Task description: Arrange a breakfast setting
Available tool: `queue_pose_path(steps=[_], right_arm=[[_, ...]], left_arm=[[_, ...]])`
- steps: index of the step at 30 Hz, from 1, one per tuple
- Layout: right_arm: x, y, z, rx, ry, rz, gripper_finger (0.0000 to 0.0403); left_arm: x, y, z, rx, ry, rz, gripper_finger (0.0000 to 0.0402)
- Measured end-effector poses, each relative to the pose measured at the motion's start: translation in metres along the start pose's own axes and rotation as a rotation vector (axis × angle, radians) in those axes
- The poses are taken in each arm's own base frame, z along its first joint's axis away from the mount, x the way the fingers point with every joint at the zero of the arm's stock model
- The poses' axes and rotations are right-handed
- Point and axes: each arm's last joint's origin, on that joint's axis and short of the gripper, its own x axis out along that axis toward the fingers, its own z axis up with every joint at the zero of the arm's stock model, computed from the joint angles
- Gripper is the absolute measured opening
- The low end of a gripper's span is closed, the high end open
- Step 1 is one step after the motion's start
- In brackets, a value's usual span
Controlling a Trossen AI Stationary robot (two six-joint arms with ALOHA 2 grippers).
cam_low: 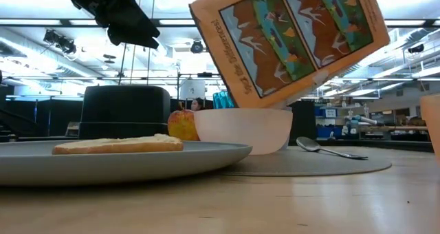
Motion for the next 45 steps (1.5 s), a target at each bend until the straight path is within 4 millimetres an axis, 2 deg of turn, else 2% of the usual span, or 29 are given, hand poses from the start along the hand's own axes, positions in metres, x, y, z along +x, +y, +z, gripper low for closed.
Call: queue_pose_path(steps=[9, 20, 28, 45], right_arm=[[0.003, 0.0, 0.016, 0.091, 0.012, 0.003, 0.0219], [0.015, 0.0, 0.039, 0.254, 0.103, -0.011, 0.0213], [0.024, -0.001, 0.048, 0.253, 0.143, -0.019, 0.0208], [-0.002, -0.004, 0.038, 0.269, 0.124, -0.08, 0.0206]], left_arm=[[0.0, 0.0, 0.0, -0.006, 0.0, 0.0, 0.0222], [0.0, 0.0, 0.0, -0.025, 0.0, 0.0, 0.0222], [0.0, 0.0, 0.0, -0.024, 0.0, -0.001, 0.0222], [0.0, 0.0, 0.001, -0.028, -0.008, -0.004, 0.0222]])
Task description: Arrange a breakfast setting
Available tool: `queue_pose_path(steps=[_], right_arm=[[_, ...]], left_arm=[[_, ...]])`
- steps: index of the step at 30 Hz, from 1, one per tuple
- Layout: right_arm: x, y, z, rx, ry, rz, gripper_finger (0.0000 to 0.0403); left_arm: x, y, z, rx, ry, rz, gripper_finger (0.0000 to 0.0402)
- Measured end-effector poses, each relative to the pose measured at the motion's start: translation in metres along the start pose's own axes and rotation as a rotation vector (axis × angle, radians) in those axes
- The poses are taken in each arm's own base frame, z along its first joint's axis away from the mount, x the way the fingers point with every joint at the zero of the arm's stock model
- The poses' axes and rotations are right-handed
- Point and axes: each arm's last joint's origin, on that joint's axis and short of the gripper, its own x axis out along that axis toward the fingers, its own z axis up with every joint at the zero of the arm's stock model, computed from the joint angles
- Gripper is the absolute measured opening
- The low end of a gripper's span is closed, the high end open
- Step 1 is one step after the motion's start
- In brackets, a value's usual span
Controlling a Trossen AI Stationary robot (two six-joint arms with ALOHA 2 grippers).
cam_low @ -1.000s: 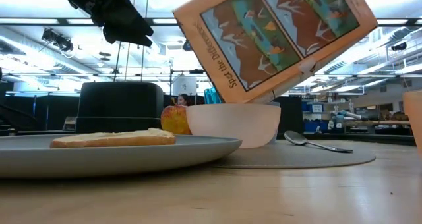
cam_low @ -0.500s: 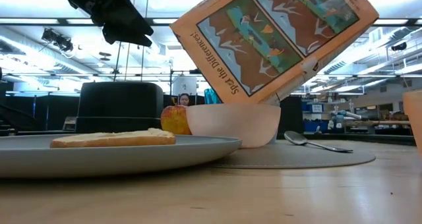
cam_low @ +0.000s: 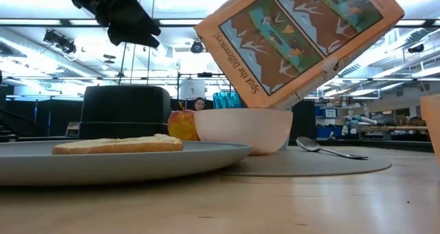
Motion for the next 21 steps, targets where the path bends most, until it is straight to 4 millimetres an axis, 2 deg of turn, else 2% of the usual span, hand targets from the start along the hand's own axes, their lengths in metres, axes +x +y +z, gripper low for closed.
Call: queue_pose_path(steps=[8, 14, 21], right_arm=[[-0.009, -0.003, -0.004, 0.014, -0.013, -0.012, 0.0206], [-0.014, -0.005, -0.01, -0.119, 0.016, -0.013, 0.0206], [-0.01, -0.003, -0.004, -0.224, -0.02, -0.008, 0.0206]], left_arm=[[0.0, -0.001, 0.003, -0.012, -0.028, -0.01, 0.0222], [0.0, -0.001, 0.003, -0.013, -0.03, -0.011, 0.0222], [0.0, -0.002, 0.006, -0.008, -0.058, -0.019, 0.0222]])
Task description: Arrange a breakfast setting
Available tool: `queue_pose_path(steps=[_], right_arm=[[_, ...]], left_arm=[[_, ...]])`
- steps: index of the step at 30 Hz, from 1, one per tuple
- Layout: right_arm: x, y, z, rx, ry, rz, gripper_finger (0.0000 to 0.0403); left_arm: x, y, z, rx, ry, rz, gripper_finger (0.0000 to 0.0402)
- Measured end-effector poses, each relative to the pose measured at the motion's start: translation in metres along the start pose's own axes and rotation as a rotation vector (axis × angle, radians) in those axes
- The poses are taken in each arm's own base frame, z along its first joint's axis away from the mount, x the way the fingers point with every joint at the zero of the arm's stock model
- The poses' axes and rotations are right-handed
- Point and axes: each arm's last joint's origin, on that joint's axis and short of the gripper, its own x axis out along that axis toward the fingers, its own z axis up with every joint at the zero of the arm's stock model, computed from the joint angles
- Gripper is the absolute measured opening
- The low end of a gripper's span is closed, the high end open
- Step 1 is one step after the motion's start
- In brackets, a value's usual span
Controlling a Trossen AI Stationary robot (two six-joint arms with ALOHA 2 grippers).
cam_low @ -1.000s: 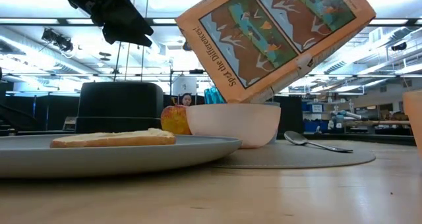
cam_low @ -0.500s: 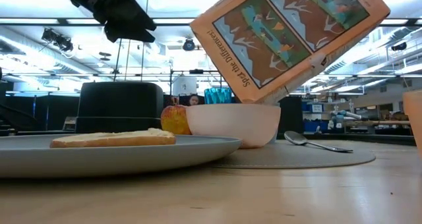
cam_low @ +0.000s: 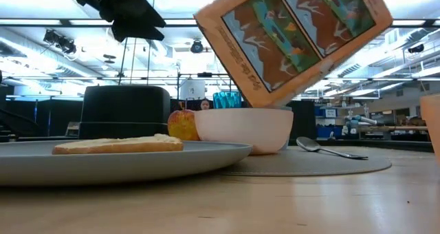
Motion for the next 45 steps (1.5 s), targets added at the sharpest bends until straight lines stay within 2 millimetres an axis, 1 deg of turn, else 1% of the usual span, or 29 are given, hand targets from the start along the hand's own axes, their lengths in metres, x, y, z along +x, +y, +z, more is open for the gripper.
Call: queue_pose_path(steps=[5, 9, 12, 15, 19, 23, 28, 31, 35, 39, 42, 45], right_arm=[[0.006, 0.001, 0.007, -0.079, -0.043, -0.001, 0.0206], [0.013, 0.002, 0.008, -0.102, -0.011, 0.002, 0.0206], [0.014, 0.003, 0.007, -0.109, 0.008, 0.008, 0.0206], [0.009, 0.006, 0.005, -0.118, 0.005, 0.025, 0.0206], [0.0, 0.01, 0.002, -0.106, -0.031, 0.097, 0.0206], [-0.005, 0.014, -0.001, -0.093, -0.027, 0.141, 0.0206], [-0.007, 0.013, -0.009, -0.053, 0.043, 0.052, 0.0206], [-0.008, 0.012, -0.01, -0.039, 0.054, 0.037, 0.0206], [-0.012, 0.011, -0.008, -0.028, -0.002, 0.038, 0.0206], [-0.021, 0.009, -0.009, -0.02, -0.055, 0.036, 0.0206], [-0.026, 0.008, -0.018, -0.013, -0.09, 0.042, 0.0206], [-0.025, 0.009, -0.031, -0.003, -0.14, 0.084, 0.0206]], left_arm=[[0.0, -0.001, 0.005, 0.022, -0.048, -0.014, 0.0222], [0.0, -0.002, 0.006, 0.03, -0.06, -0.031, 0.0222], [0.0, -0.003, 0.006, 0.033, -0.057, -0.043, 0.0222], [-0.001, -0.005, 0.005, 0.039, -0.054, -0.053, 0.0222], [-0.002, -0.008, 0.005, 0.044, -0.053, -0.065, 0.0222], [-0.003, -0.01, 0.005, 0.045, -0.059, -0.079, 0.0222], [-0.006, -0.017, 0.005, 0.045, -0.081, -0.115, 0.0222], [-0.008, -0.021, 0.007, 0.044, -0.103, -0.14, 0.0222], [-0.01, -0.025, 0.008, 0.06, -0.13, -0.161, 0.0222], [-0.011, -0.026, 0.009, 0.059, -0.135, -0.169, 0.0222], [-0.012, -0.028, 0.008, 0.07, -0.136, -0.178, 0.0222], [-0.014, -0.031, 0.007, 0.092, -0.138, -0.193, 0.0222]])
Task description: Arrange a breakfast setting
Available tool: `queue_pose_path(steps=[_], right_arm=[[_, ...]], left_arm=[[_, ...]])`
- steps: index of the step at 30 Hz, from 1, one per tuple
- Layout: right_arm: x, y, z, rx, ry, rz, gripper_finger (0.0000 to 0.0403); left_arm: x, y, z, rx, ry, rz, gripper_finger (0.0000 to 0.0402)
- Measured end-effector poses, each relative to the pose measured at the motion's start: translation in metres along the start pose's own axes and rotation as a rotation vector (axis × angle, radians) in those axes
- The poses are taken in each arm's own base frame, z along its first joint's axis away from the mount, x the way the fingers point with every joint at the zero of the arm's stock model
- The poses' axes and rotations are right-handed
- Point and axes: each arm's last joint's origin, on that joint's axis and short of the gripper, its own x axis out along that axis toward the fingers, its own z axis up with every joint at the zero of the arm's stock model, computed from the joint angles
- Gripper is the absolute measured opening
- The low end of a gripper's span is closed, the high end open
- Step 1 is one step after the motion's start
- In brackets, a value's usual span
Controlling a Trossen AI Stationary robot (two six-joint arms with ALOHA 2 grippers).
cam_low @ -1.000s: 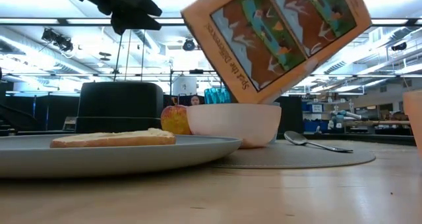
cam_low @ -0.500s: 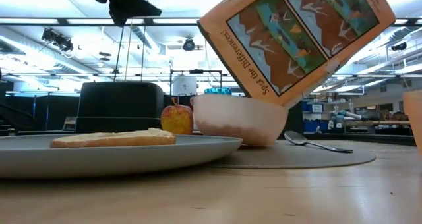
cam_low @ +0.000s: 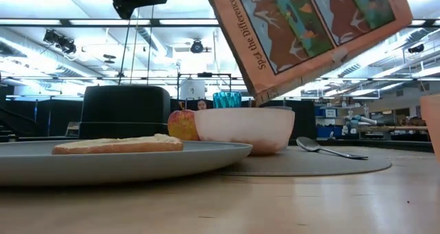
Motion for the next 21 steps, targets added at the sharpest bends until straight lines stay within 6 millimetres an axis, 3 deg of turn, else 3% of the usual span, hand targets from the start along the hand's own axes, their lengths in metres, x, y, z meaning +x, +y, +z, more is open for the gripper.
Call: queue_pose_path(steps=[8, 21], right_arm=[[0.007, 0.004, -0.048, 0.021, -0.096, 0.056, 0.0206], [-0.019, 0.002, -0.128, 0.102, -0.425, 0.052, 0.0206]], left_arm=[[-0.001, -0.002, 0.001, -0.004, -0.016, -0.009, 0.0222], [0.002, -0.004, 0.012, 0.002, -0.128, -0.025, 0.0222]])
